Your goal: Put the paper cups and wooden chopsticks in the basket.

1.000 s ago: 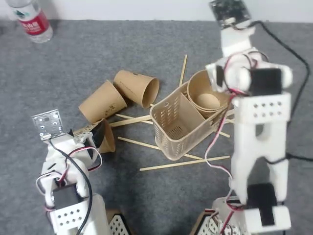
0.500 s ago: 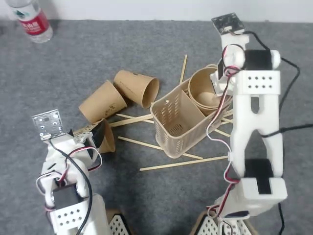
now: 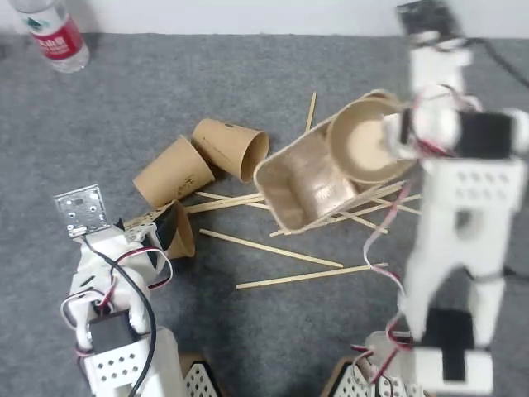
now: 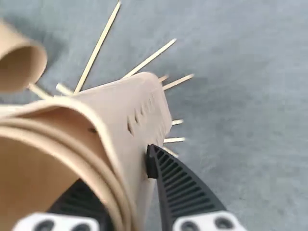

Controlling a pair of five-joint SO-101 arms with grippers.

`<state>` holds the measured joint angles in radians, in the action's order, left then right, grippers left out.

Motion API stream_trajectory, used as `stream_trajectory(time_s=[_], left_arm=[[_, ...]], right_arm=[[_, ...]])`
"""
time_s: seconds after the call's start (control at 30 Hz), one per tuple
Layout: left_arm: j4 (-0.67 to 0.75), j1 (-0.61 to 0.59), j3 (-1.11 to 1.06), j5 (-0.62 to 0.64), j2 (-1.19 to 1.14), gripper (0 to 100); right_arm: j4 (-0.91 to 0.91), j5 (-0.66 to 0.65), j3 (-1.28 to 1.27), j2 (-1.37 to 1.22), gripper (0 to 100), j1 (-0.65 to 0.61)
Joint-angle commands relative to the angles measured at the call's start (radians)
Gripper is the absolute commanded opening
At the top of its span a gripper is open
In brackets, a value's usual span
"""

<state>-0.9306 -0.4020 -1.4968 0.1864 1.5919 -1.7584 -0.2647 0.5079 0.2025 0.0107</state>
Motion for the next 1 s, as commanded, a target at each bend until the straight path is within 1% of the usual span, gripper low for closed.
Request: stream_trajectory(time_s=[0.0,0.1,0.23,0.4,0.47,0.57,0.67,0.87,0.97], left_arm=[[0.029,-0.002,0.007,0.002,0.009,33],[0.029,-0.002,0.007,0.002,0.009,33],[0.029,-0.002,0.007,0.002,0.009,33],[0.029,-0.002,0.007,0.002,0.009,33],[0.029,-0.002,0.007,0.002,0.009,33],[0.029,-0.002,0.007,0.002,0.009,33],[0.029,-0.002,0.007,0.002,0.009,33],[0.029,-0.002,0.007,0.003,0.009,33],[0.029,-0.002,0.007,0.005,0.009,33]], right_arm=[[-0.036,0.003,0.026,0.159,0.6,0.145],[-0.036,0.0,-0.034,0.188,0.6,0.272],[-0.021,-0.058,-0.117,0.168,0.7,0.394],[0.018,-0.071,-0.13,0.137,0.7,0.565],[0.019,-0.109,-0.13,0.104,0.7,0.608],[0.012,-0.143,-0.13,0.018,0.7,0.644],[0.01,-0.144,-0.13,-0.091,0.7,0.659],[0.022,-0.138,-0.129,-0.259,0.7,0.651],[0.022,-0.143,-0.13,-0.289,0.7,0.618]])
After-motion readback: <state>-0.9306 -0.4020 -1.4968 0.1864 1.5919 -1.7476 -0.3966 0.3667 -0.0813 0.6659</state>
